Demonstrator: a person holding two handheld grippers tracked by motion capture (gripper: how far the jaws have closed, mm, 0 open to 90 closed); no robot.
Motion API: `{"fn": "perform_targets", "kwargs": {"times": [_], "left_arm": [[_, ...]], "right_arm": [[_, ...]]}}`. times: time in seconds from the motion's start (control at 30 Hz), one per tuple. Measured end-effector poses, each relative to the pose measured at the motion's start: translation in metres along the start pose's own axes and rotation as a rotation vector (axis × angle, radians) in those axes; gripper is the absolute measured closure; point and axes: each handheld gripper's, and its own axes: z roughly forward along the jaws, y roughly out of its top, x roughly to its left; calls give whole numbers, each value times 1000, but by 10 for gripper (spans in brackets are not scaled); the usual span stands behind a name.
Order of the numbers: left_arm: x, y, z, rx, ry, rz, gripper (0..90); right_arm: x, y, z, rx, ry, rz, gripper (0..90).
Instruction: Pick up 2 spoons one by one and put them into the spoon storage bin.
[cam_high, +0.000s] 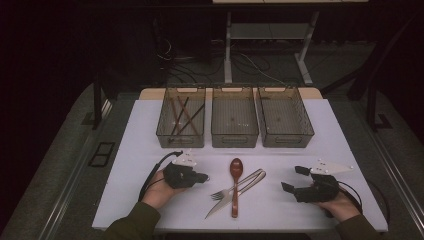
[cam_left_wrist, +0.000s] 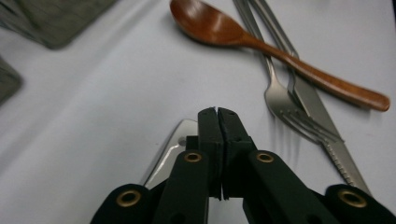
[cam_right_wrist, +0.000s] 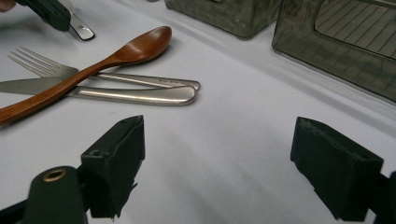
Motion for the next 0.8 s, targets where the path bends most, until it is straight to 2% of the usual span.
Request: {"fn": "perform_targets", "kwargs": {"times": [0.1, 0.23, 0.4, 0.43, 0.53, 0.8], "left_arm": [[6, -4, -12, -29, 29, -19, 806], [16, -15, -29, -58, 105, -56, 685], [30, -32, -46, -84, 176, -117, 531], [32, -36, -48, -90, 181, -129, 499], [38, -43, -48, -81, 168, -156, 448], [39, -50, -45, 7, 163, -168, 439]], "right_arm": [[1, 0, 0, 3, 1, 0, 179], [2, 1, 0, 0, 10, -7, 179], [3, 1, 2, 11, 25, -1, 172], [4, 1, 3, 11, 25, -1, 140], [5, 0, 4, 26, 31, -2, 139], [6, 1, 4, 27, 28, -10, 139]]}}
